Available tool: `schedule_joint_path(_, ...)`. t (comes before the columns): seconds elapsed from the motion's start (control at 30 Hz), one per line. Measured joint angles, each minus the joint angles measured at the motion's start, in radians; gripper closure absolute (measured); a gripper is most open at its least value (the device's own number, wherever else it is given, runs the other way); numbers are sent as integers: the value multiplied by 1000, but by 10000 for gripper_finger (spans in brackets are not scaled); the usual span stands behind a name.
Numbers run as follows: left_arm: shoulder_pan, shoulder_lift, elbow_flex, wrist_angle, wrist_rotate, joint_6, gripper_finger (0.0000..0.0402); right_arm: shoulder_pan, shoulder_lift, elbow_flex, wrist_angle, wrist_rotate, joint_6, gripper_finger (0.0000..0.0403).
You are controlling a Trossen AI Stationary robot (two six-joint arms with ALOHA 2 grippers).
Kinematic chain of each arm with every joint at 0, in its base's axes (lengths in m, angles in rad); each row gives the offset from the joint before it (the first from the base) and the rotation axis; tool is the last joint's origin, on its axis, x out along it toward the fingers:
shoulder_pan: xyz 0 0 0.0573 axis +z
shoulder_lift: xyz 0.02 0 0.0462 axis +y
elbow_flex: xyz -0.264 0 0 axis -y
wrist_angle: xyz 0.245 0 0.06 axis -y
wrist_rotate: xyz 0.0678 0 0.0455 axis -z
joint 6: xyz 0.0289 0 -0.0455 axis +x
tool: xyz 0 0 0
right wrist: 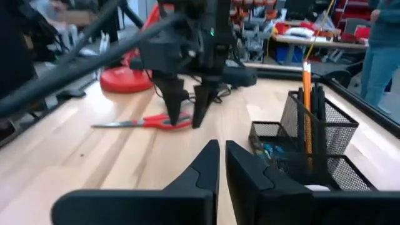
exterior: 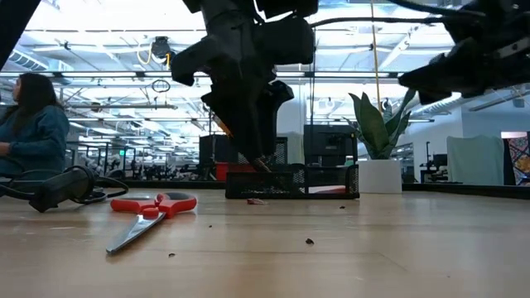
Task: Pick and place office supplies into organizer
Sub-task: Put the pink binder clip into the black desk organizer
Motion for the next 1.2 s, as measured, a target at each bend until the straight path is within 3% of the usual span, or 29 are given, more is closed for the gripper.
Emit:
schedule_joint_path(0.23,15,0,0,-30,1,-15,229,-1,-138,-31,-10,-31,-5,385)
schedule_joint_path(0.4,44,0,-3,-15,40,-39,229,-1,-199,-31,-86,51,20,385)
schedule_joint_path(0.57,58,0,-10,-13,62,-49,229,18,-231,-31,-83,26,-22,385)
schedule_joint_path(0.73,74,1,-38,23,151,-57,229,44,-261,-31,-72,107,-34,385)
schedule_joint_path(1.2,78,2,-142,125,125,-5,229,84,-291,-31,-68,100,-83,385)
